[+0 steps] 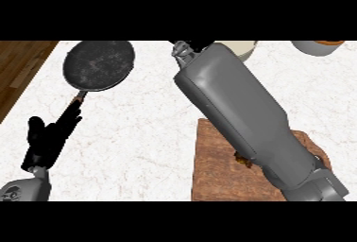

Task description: Pick the bell pepper from the cutting board and place it in the tiered basket

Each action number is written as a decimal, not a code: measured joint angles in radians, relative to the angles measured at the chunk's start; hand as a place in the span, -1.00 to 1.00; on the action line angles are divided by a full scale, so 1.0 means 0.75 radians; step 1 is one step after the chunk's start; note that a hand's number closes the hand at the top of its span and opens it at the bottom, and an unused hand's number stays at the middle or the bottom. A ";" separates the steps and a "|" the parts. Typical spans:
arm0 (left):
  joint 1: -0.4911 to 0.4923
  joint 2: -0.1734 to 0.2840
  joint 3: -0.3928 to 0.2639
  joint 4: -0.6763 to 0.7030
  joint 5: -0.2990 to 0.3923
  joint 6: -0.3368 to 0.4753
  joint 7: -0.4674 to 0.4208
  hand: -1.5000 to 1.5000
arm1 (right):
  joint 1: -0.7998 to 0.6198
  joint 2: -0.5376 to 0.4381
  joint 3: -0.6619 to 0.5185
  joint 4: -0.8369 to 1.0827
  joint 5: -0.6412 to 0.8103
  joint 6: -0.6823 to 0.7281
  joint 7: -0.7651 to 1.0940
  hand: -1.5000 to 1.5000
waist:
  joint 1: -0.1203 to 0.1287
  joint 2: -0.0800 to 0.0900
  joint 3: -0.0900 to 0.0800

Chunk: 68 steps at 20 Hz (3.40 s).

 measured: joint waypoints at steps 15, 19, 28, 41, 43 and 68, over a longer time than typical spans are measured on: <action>0.033 0.013 0.038 0.016 0.002 0.019 -0.012 0.00 | -0.361 -0.049 -0.016 0.720 0.091 0.104 -0.179 1.00 | -0.073 -0.015 -0.002; 0.056 0.015 0.050 0.022 0.007 0.016 -0.034 0.00 | -0.456 -0.044 -0.020 0.871 0.105 0.168 -0.256 1.00 | -0.091 -0.016 0.000; 0.069 0.022 0.068 0.028 0.007 0.019 -0.047 0.00 | -0.585 -0.051 -0.058 1.097 0.101 0.281 -0.417 1.00 | -0.111 -0.016 0.001; 0.096 0.024 0.075 0.000 0.010 0.018 -0.036 0.00 | -0.554 -0.061 -0.296 1.251 -0.099 0.412 -0.180 -1.00 | -0.123 -0.019 0.003; 0.103 0.031 0.083 0.000 0.019 0.008 -0.041 0.00 | -0.552 -0.062 -0.309 1.231 -0.107 0.377 -0.166 -1.00 | -0.123 -0.019 0.003; 0.223 0.034 0.166 0.020 0.041 0.039 -0.062 0.00 | -0.404 -0.164 -0.609 0.553 -0.324 -0.235 -0.128 -1.00 | -0.291 -0.096 0.011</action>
